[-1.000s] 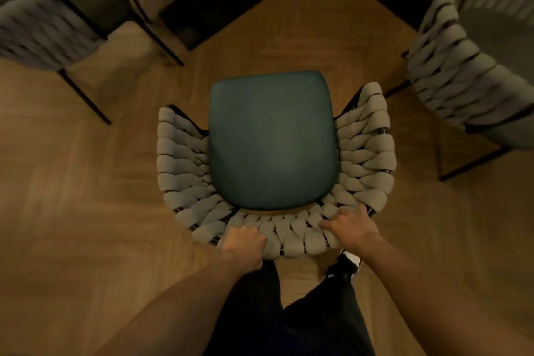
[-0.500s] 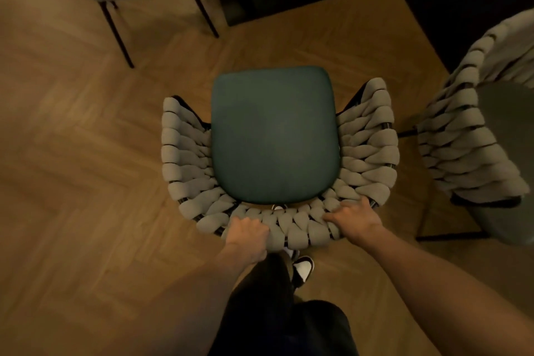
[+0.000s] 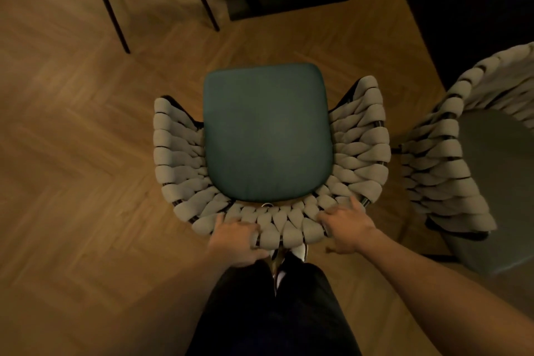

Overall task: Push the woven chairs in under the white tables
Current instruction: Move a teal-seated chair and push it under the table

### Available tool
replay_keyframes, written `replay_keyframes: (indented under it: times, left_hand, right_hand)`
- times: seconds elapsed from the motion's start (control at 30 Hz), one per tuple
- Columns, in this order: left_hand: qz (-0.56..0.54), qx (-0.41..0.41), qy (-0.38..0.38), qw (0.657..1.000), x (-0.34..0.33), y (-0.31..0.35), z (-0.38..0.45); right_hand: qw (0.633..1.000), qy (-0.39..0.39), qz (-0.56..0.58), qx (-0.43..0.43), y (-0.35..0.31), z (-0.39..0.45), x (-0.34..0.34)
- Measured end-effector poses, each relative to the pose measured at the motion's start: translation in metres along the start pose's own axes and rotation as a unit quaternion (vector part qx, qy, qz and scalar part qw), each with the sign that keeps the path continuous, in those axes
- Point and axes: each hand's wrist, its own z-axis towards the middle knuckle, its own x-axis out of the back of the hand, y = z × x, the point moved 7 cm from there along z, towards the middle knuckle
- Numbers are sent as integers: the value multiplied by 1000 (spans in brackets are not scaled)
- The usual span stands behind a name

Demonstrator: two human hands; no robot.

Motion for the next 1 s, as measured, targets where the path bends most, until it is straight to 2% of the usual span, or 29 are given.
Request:
replay_keyframes:
  times: [0.07, 0.13, 0.2, 0.23, 0.27, 0.3, 0.33, 0.37, 0.4, 0.43, 0.47, 0.5, 0.53, 0.57, 0.63, 0.77, 0.87, 1.0]
  left_hand:
    - [-38, 35, 50, 997, -2, -11, -11]
    - [-113, 105, 162, 975, 1, -25, -26]
    - [-222, 194, 287, 911, 0, -38, -49]
    - [-281, 232, 330, 870, -1, -41, -60]
    - [-337, 272, 348, 831, -4, -44, -70]
    - [-392, 316, 349, 791, -9, -46, -75]
    - [-455, 361, 331, 744, -21, -50, -74]
    - [-537, 389, 300, 685, -35, -53, -70]
    - [-646, 392, 257, 603, -49, -50, -62]
    - [-751, 367, 209, 508, -64, -44, -48]
    - [-821, 336, 165, 431, -69, -37, -38]
    - [-855, 311, 146, 388, -69, -36, -29]
    - [-865, 310, 145, 367, -65, -40, -24]
    - [-870, 314, 146, 350, -61, -43, -19]
    - [-877, 335, 134, 317, -52, -44, -13]
    - [-859, 386, 144, 303, -43, -44, -11]
    - [-860, 381, 158, 302, -15, -50, 3]
    - [-855, 369, 183, 314, 30, -65, 37]
  right_hand:
    - [999, 24, 28, 6, -8, -9, 2]
    - [997, 55, 45, 6, -13, -18, 6]
    - [988, 105, 114, 3, -15, -28, 5]
    - [970, 157, 183, -5, -14, -37, 8]
    - [935, 229, 270, -36, -9, -47, 10]
    - [872, 305, 370, -95, 0, -60, 11]
    - [783, 363, 472, -181, 11, -72, 3]
    - [672, 372, 576, -281, 19, -82, -13]
    - [556, 315, 680, -359, 15, -81, -34]
    - [449, 224, 775, -385, 1, -70, -52]
    - [361, 145, 848, -360, -15, -55, -57]
    - [296, 91, 897, -315, -25, -39, -53]
    - [250, 65, 924, -283, -29, -27, -45]
    - [223, 56, 933, -276, -30, -18, -37]
    - [205, 54, 926, -313, -28, -8, -30]
    - [244, 80, 882, -394, -18, -8, -28]
    - [254, 107, 860, -428, -2, 4, -12]
    - [264, 126, 853, -433, 27, 32, 22]
